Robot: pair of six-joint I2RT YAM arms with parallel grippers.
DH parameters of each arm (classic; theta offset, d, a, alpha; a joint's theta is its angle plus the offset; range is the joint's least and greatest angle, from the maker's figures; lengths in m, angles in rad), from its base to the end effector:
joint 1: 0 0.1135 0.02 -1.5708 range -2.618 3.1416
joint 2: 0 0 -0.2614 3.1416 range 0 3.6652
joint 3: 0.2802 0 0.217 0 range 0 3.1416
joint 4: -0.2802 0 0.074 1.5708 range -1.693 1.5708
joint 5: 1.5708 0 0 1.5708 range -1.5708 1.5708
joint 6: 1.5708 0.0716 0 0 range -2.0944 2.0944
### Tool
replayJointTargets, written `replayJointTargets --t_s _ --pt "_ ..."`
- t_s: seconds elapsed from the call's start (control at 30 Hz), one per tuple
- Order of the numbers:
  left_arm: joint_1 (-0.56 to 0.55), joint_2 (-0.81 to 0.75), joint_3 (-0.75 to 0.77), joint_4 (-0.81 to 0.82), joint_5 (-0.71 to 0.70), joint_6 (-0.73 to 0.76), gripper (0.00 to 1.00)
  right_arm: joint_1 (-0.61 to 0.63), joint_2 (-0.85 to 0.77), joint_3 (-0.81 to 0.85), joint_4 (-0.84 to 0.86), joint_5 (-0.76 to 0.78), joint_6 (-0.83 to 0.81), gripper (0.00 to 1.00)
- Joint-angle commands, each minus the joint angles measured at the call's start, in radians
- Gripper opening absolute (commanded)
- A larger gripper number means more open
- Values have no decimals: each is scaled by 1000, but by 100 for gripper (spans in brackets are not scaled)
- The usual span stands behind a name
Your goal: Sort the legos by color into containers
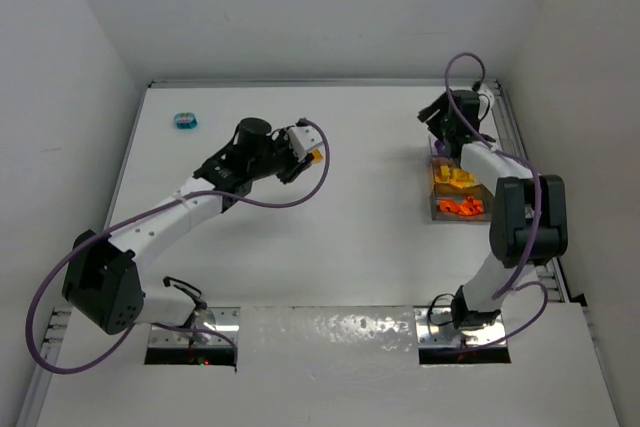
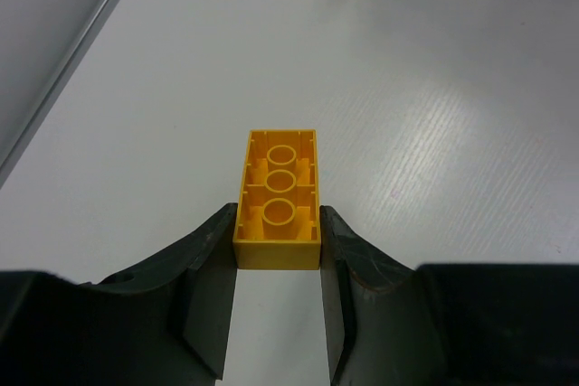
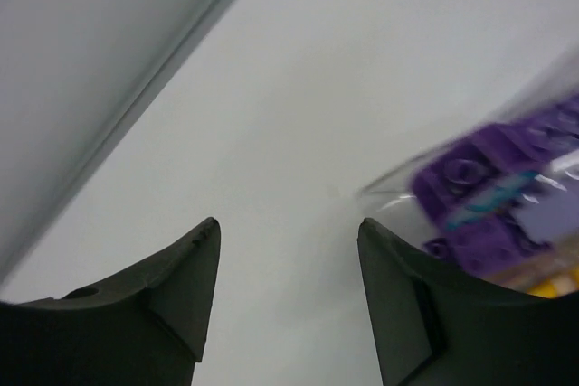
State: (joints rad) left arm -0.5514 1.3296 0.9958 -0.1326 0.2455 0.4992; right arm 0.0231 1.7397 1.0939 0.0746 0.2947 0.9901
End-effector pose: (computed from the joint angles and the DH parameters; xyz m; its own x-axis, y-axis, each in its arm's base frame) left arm 0.2484 -0.1732 0.2912 -0.0045 0.5479 -0.8365 0.7919 0.5128 0.3316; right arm 0.3869 -0.0119 0.2166 -0.1107 0.7977 -0.5928 0.5738 0.5383 0.6172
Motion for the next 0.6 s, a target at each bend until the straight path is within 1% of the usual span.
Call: replayJointTargets --t_s 0.0,0.03,0.07,0.1,0.13,0.17,0.2,0.23,0.3,0.33,0.43,0.53,0.57 --pt "25 -15 17 19 135 1 0 27 -122 -51 351 -543 -425 62" --pt "34 -20 17 13 228 33 0 38 -144 -89 376 -654 -562 62" --pt "38 -21 15 -10 285 54 0 76 -167 -101 343 -815 -652 62" --pt "41 -23 17 -25 337 79 0 107 -214 -103 271 -863 -754 63" --pt "42 -26 18 -36 444 110 0 147 -235 -79 172 -885 -1023 64" --pt "44 -26 23 -53 492 119 0 234 -259 -59 -60 -887 -1173 68" --pt "44 -26 26 -61 576 139 0 268 -267 -30 -178 -891 -1293 71" --pt "44 -21 27 -76 609 151 0 296 -275 -25 -285 -897 -1420 72" --pt "44 -18 33 -84 662 176 0 310 -319 -61 -282 -966 -1403 72" --pt "45 -14 36 -85 667 176 0 316 -337 -78 -253 -985 -1404 72" --pt "44 5 52 -97 672 200 0 369 -393 -121 -242 -994 -1453 73" --pt "45 20 70 -128 675 220 0 405 -393 -80 -321 -999 -1511 72" --pt "44 23 78 -136 679 226 0 417 -391 -72 -372 -997 -1531 71"
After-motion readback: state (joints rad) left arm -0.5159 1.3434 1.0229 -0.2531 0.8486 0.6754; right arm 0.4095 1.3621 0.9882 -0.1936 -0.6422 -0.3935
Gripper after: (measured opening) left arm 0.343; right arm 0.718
